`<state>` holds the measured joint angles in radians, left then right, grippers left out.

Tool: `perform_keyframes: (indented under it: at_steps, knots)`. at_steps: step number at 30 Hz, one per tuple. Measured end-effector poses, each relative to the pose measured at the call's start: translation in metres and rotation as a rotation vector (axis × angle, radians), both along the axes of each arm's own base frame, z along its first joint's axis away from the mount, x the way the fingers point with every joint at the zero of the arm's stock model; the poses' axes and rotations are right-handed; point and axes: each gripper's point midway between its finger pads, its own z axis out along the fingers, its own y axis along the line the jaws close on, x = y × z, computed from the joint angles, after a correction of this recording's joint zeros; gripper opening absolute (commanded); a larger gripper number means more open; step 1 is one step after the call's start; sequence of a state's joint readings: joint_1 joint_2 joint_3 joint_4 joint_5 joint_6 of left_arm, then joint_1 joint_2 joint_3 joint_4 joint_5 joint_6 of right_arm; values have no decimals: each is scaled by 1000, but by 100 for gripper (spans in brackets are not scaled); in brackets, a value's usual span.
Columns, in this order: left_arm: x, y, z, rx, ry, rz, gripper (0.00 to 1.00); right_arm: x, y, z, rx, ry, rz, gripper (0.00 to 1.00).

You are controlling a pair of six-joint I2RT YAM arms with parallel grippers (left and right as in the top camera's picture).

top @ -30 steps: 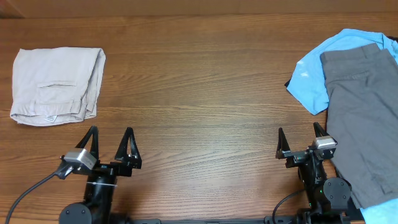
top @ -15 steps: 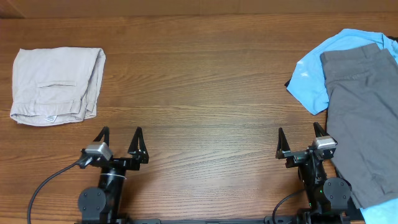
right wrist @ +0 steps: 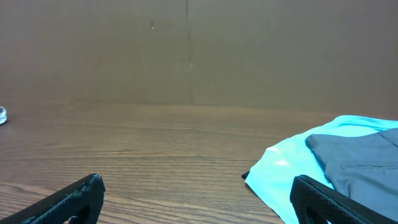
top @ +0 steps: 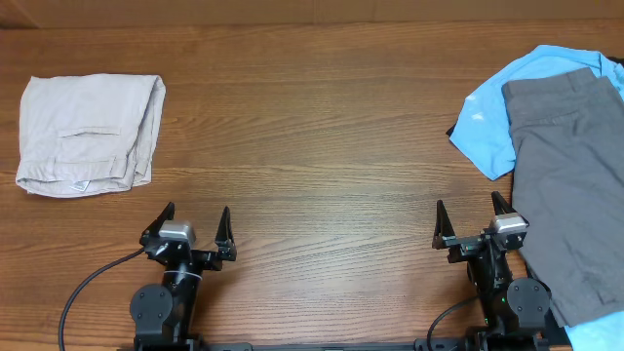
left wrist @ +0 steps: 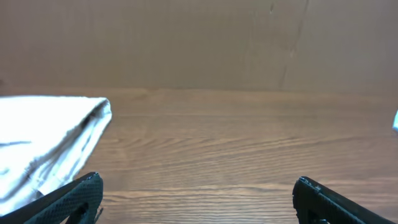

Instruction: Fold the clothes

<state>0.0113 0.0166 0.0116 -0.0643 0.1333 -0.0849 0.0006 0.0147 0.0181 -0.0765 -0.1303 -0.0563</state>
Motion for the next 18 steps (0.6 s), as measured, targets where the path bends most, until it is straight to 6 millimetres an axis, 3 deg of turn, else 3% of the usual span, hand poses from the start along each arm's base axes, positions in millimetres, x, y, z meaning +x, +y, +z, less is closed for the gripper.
perform_keyframes:
  at_steps: [18]
  knots:
    - [0, 5, -1, 87, -5, 24, 100, 0, 0, 0, 0, 0, 0, 100]
